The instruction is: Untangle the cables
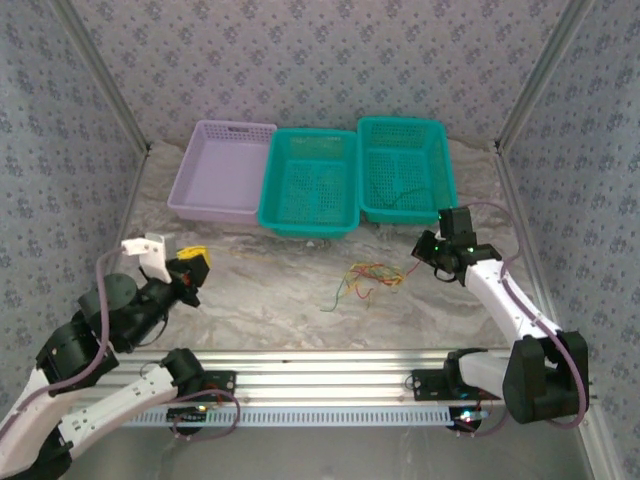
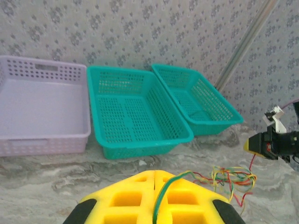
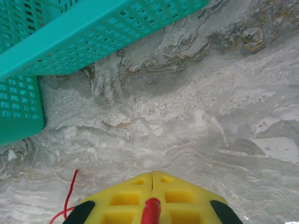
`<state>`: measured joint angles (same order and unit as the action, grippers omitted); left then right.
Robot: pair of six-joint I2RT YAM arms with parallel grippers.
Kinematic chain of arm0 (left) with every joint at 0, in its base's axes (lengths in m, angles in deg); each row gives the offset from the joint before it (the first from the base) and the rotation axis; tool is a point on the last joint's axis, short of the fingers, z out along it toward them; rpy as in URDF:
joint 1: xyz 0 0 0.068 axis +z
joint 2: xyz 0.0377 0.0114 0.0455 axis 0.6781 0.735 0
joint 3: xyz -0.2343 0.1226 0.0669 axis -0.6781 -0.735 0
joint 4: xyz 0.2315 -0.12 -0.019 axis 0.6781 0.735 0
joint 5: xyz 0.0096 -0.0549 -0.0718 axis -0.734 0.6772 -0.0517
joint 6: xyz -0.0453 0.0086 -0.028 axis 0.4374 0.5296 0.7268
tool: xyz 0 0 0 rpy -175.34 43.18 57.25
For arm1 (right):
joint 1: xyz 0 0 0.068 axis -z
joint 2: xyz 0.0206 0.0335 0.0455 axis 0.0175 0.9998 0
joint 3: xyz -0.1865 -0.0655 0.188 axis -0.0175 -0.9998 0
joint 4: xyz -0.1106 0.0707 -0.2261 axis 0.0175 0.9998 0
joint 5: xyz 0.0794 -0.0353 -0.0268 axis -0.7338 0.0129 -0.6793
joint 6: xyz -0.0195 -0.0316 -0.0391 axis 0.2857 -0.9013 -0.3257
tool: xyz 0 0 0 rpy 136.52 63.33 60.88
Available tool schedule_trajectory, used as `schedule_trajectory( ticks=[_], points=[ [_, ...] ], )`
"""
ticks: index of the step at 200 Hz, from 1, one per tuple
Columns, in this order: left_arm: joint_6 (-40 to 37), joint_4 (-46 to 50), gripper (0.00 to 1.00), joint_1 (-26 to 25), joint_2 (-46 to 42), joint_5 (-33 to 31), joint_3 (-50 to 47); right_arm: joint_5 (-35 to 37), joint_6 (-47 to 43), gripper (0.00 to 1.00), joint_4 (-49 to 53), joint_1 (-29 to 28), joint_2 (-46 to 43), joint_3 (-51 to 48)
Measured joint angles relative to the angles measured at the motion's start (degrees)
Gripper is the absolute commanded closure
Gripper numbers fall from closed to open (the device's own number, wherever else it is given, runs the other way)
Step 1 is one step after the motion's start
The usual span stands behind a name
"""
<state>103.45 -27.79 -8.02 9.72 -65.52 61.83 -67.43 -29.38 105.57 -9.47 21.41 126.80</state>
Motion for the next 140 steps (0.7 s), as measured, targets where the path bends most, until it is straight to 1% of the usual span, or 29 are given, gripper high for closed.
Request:
schedule_trajectory(
  ticks=[40, 84, 119, 140],
  points=[
    [-2.8, 1.8, 1.00, 0.0, 1.7, -2.4, 4.8, 1.7, -0.2, 1.00, -0.2, 1.1, 0.1, -0.4],
    [-6.0, 4.5, 1.00, 0.0, 6.3, -5.0, 10.3, 3.1, -0.2, 1.00, -0.7, 1.3, 2.3, -0.5],
    [-9.2, 6.2, 1.00, 0.0, 7.9, -7.0, 19.3, 4.0, -0.2, 1.00, -1.5, 1.2, 3.8, -1.1],
    [-9.9, 6.2, 1.00, 0.0, 9.2, -7.2, 21.6, 4.5, -0.2, 1.00, -2.2, 0.8, 4.8, -1.1]
  ],
)
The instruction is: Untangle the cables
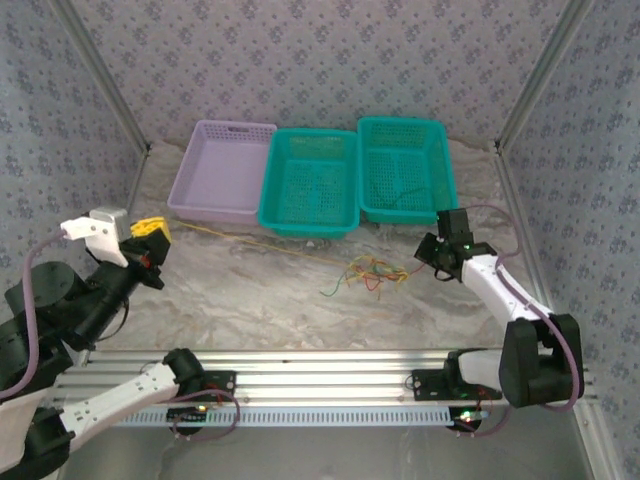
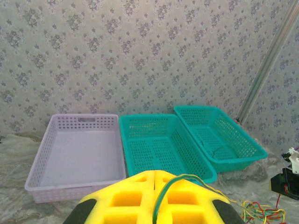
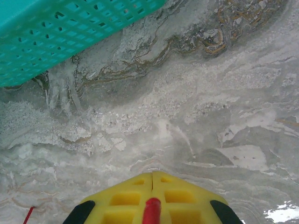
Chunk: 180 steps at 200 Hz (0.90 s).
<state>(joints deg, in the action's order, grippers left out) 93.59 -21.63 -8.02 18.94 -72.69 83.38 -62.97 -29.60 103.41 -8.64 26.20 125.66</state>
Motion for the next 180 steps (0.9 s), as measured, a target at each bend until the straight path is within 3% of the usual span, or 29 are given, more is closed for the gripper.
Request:
schedule_trajectory(
  ticks=[86, 94, 112, 120, 180],
  points=[
    [-3.1, -0.8, 1.00, 0.0, 4.2, -1.1, 2.3, 2.2, -1.7, 1.00, -1.4, -2.9, 1.6, 0.0],
    [-3.4, -0.8, 1.00, 0.0, 4.4, -1.4, 3.0, 2.4, -1.7, 0.91, -1.4, -3.2, 2.1, 0.0],
    [-3.7, -0.9, 1.00, 0.0, 4.5, -2.2, 3.6, 2.6, -2.3, 0.52, -1.4, -3.9, 2.2, 0.0],
    [-3.7, -0.9, 1.00, 0.0, 4.3, -2.3, 3.6, 2.8, -2.8, 0.45, -1.6, -4.4, 1.4, -0.1],
    [-1.6, -2.1, 1.00, 0.1, 4.7, -1.0, -1.7, 2.2, -7.1, 0.27, -4.2, -13.3, -13.7, 0.2]
  ],
)
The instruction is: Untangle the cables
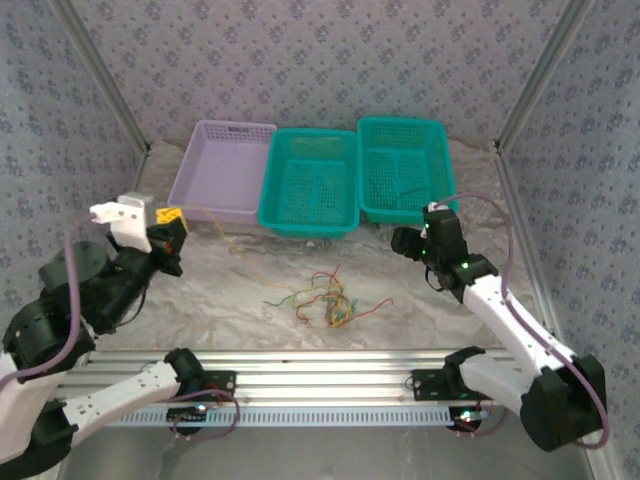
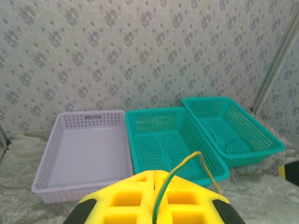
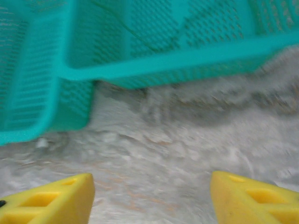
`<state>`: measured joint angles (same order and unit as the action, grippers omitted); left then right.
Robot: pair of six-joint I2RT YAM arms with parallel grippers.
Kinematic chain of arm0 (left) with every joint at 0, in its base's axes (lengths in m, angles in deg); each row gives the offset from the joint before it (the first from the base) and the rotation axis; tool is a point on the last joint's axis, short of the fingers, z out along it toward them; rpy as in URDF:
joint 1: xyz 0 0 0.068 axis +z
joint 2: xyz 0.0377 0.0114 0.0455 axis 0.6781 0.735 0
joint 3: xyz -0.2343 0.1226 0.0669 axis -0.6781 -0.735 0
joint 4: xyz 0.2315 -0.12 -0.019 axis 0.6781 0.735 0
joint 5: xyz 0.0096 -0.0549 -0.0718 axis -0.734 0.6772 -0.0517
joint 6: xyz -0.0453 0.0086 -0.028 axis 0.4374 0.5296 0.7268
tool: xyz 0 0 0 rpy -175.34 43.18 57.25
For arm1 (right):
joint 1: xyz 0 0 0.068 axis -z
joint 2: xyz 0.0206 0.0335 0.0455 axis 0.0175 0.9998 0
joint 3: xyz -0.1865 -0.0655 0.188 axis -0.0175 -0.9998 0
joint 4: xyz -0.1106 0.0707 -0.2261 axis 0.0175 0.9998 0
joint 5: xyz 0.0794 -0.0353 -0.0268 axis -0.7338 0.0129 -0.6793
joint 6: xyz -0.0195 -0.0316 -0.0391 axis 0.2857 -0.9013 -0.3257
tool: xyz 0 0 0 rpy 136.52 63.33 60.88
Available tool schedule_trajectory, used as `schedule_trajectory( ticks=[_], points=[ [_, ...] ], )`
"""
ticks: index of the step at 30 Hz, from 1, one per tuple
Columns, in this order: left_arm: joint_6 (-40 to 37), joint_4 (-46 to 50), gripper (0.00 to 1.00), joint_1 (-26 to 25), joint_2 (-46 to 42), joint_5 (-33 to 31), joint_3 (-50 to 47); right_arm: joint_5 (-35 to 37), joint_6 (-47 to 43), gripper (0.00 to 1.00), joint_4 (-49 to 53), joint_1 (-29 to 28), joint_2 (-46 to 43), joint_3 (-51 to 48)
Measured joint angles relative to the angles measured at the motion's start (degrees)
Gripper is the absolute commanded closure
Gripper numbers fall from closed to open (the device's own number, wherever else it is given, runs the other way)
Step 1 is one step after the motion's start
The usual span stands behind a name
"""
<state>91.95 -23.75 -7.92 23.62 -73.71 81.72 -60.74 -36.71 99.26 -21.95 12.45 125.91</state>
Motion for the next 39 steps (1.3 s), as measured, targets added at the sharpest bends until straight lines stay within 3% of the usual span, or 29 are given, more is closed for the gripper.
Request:
schedule_trajectory(
  ticks=[10, 17, 20, 23, 31, 39],
  points=[
    [2.4, -1.9, 1.00, 0.0, 0.0, 1.7, -3.7, -9.0, -0.2, 0.28, -6.0, -21.8, 13.8, 6.6],
    [3.1, -2.4, 1.00, 0.0, -1.2, 1.6, -5.0, -6.0, -3.4, 0.28, -6.8, -32.4, 22.6, 8.4],
    [3.2, -2.6, 1.00, 0.0, -1.1, 1.4, -5.4, -3.0, -4.2, 0.33, -6.6, -35.7, 25.5, 8.4],
    [3.1, -2.6, 1.00, 0.0, -1.0, 0.7, -5.4, -0.7, -4.3, 0.40, -6.6, -37.6, 28.3, 8.4],
    [0.5, -2.6, 1.00, 0.0, 0.6, -0.9, -0.2, 4.1, -3.6, 0.72, -7.1, -40.0, 33.1, 8.1],
    [-3.3, -1.3, 1.00, 0.0, 1.6, -3.0, 8.9, 6.6, -3.0, 0.79, -8.2, -37.0, 36.9, 8.1]
  ],
)
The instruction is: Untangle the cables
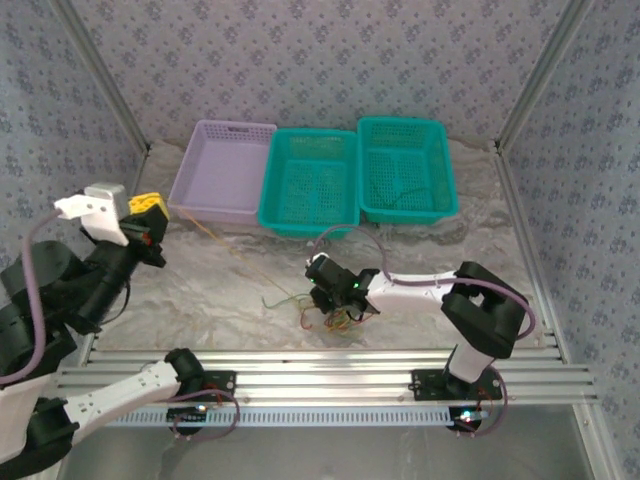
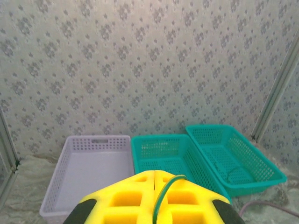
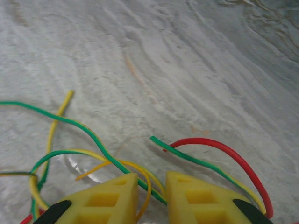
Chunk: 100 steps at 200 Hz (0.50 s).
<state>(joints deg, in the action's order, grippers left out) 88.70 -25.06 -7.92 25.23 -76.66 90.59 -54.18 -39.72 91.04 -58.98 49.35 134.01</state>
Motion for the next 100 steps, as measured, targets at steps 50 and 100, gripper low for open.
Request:
schedule_trajectory(
  ticks=[50, 100],
  points=[
    [-3.0, 3.0, 1.00, 0.0, 2.7, -0.6, 7.2, -0.3, 1.2, 0.83, -3.7, 5.9, 1.5, -1.7],
    [-6.1, 6.2, 1.00, 0.0, 8.1, -0.3, 15.5, -0.7, 1.4, 0.83, -3.7, 8.8, 1.5, -0.8]
  ],
)
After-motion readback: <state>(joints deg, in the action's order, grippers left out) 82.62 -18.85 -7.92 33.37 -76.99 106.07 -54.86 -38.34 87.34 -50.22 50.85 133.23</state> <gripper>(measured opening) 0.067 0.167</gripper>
